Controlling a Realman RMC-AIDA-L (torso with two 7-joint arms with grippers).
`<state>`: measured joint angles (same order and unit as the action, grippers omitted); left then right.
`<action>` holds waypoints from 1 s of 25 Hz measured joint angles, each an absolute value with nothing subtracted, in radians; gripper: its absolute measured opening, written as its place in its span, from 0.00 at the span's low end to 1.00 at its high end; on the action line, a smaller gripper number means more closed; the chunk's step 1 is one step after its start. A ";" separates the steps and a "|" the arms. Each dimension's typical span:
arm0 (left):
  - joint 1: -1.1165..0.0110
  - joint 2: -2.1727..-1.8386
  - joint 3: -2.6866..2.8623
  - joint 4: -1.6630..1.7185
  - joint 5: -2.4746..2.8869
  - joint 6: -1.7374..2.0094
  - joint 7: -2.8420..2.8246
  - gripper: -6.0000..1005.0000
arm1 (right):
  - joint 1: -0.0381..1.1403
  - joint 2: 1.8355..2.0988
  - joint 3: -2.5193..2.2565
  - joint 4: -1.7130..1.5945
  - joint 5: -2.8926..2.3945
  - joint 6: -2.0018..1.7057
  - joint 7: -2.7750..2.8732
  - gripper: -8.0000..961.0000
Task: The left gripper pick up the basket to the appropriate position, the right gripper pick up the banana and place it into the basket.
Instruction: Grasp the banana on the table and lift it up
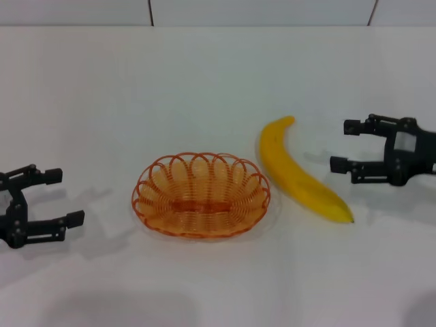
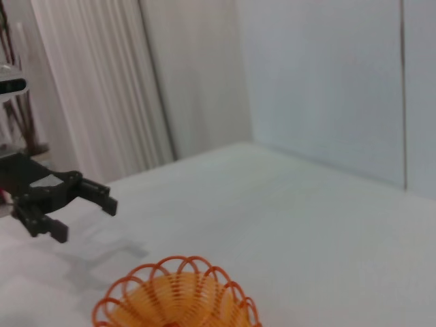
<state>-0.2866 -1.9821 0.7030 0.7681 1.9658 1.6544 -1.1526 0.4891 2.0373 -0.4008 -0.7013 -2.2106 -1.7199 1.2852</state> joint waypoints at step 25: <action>-0.393 -1.993 0.703 0.724 1.962 1.653 -1.148 0.90 | 0.755 2.040 -0.911 -0.932 -2.505 -1.593 2.107 0.92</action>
<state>-0.3926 -1.9932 0.7028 0.7236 1.9616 1.6532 -1.1478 0.7554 2.0403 -0.9108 -0.9324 -2.5049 -1.5926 2.1075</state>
